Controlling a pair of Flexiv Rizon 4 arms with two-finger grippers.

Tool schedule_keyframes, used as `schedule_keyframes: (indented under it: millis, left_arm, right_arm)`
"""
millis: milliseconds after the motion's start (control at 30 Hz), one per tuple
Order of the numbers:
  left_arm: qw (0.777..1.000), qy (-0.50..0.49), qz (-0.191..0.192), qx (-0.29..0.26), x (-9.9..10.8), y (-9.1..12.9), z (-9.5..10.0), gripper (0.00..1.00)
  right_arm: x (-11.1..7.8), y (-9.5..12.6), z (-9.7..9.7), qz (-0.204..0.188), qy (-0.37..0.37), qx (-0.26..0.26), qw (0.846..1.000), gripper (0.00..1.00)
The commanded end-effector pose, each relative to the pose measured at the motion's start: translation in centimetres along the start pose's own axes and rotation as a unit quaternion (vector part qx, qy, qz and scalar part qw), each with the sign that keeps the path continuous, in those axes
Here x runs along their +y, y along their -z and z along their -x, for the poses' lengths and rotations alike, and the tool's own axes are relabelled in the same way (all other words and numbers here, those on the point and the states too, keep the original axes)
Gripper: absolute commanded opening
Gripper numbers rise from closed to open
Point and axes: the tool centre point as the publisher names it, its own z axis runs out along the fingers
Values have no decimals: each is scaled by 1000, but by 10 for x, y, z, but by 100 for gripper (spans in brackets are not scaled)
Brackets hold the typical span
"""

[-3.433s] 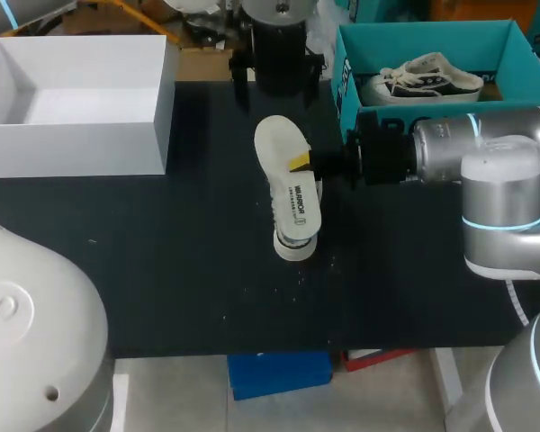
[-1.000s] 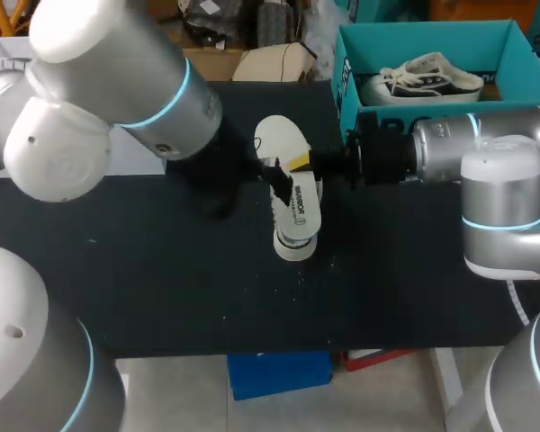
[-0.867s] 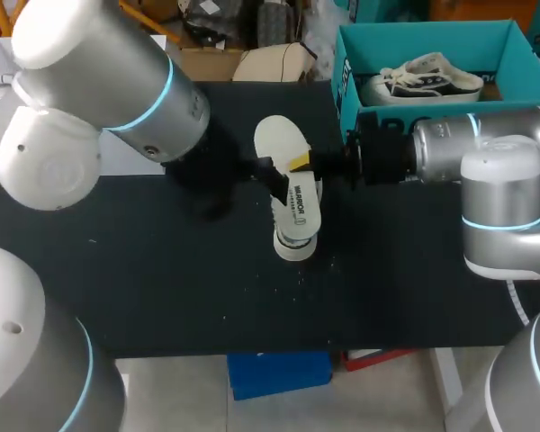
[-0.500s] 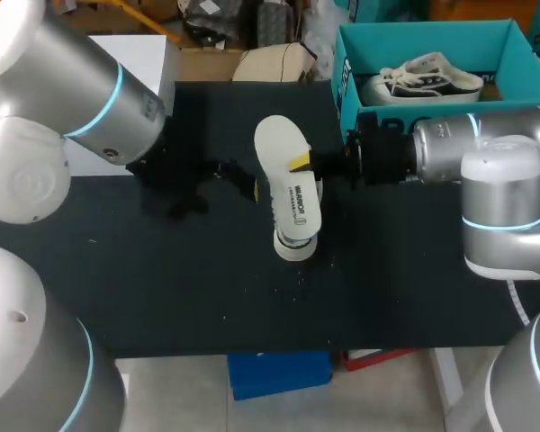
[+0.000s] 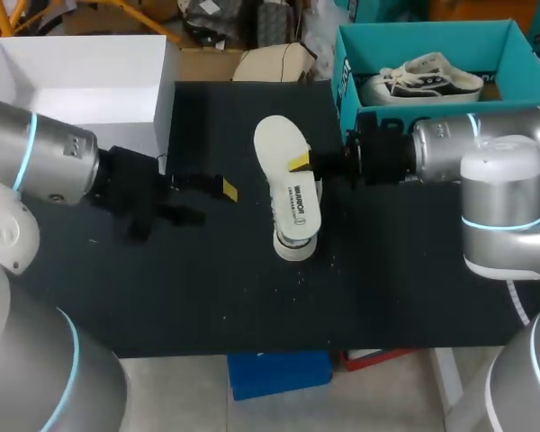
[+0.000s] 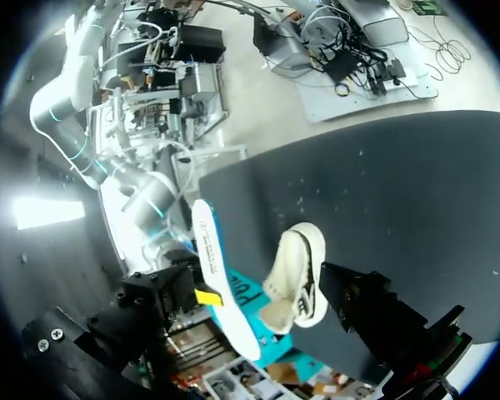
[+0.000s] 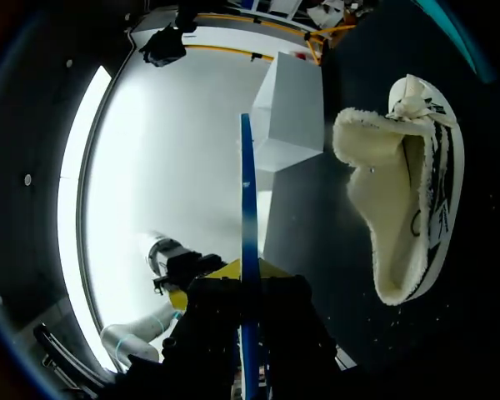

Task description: Take the shoe out of the shoebox, open the shoe tongue, remove and reinsert the insole, then place the shoe into the shoebox

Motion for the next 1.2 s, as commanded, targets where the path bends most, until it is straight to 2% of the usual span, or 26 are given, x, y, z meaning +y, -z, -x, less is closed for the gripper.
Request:
schedule_keyframes:
  millis: [33, 133, 200, 400, 500, 733, 967, 1133, 1167, 1200]
  left_arm:
    - [973, 3, 32, -229, -7, -4, -11, 100]
    - [959, 28, 66, -276, -3, -9, -23, 100]
    - [954, 31, 84, -287, 1, -10, -28, 100]
    - [937, 36, 97, -333, 16, -19, -38, 100]
    - [934, 32, 109, -338, 26, -25, -40, 100]
    - [931, 22, 117, -345, 51, -36, -37, 100]
    - [935, 1, 114, -335, 77, -46, -21, 100]
    - [937, -8, 110, -330, 89, -55, -11, 100]
    - [937, -8, 110, -330, 91, -56, -10, 99]
    - [937, -10, 109, -331, 93, -57, -8, 92]
  right_arm:
    - [0, -1, 0, 1, 0, 0, 1000, 0]
    - [0, -1, 0, 1, 0, 0, 1000, 0]
    - [0, -1, 0, 1, 0, 0, 1000, 0]
    - [0, -1, 0, 1, 0, 0, 1000, 0]
    - [0, -1, 0, 1, 0, 0, 1000, 0]
    - [0, -1, 0, 1, 0, 0, 1000, 0]
    - [0, -1, 0, 1, 0, 0, 1000, 0]
    - [0, -1, 0, 1, 0, 0, 1000, 0]
    - [0, -1, 0, 1, 0, 0, 1000, 0]
    - [0, -1, 0, 1, 0, 0, 1000, 0]
